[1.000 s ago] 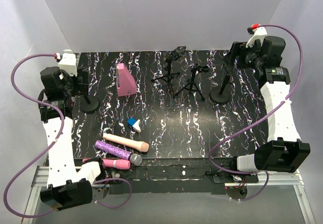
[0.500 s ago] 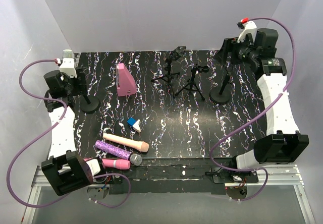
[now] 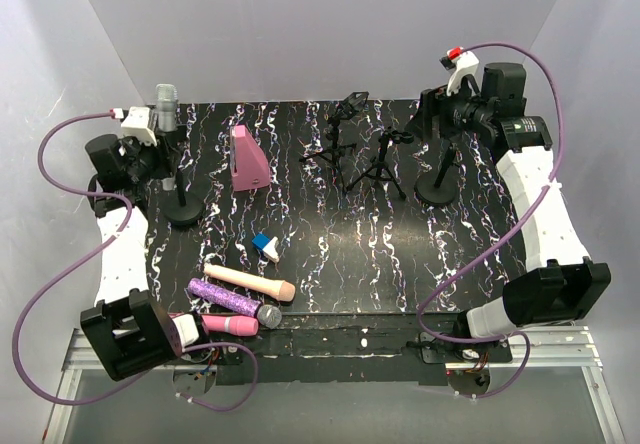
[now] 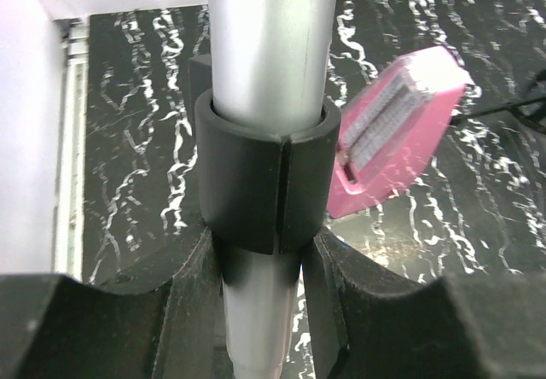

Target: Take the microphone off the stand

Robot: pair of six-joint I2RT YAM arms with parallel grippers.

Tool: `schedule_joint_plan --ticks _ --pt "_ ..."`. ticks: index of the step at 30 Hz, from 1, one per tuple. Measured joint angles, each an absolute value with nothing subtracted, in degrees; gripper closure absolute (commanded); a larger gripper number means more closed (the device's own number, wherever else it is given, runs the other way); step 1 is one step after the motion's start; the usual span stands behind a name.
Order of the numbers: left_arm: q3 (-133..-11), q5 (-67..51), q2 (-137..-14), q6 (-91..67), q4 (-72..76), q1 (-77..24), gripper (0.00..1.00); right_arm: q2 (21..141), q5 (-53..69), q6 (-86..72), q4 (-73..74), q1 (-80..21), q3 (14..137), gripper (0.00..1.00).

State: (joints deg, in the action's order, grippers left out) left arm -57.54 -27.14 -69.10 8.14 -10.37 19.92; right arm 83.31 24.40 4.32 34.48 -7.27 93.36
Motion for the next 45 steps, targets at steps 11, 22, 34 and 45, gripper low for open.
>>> schedule_joint_plan --ticks 11,22,34,45 --pt "-60.6 -45.4 -70.1 4.7 -18.7 15.0 1.00 79.0 30.7 7.0 32.4 -8.6 87.2 0.20" --pt "-68.4 -57.5 -75.2 5.9 -20.8 7.6 1.00 73.2 42.9 9.6 29.4 -10.7 81.4 0.20" --pt "-73.5 -60.1 -82.3 13.6 -20.8 -9.7 1.00 68.1 43.3 10.9 30.1 -10.6 78.0 0.17" --pt "-76.9 -63.4 -88.9 24.5 -20.2 -19.8 0.98 66.7 43.7 13.8 36.1 -8.5 77.8 0.18"
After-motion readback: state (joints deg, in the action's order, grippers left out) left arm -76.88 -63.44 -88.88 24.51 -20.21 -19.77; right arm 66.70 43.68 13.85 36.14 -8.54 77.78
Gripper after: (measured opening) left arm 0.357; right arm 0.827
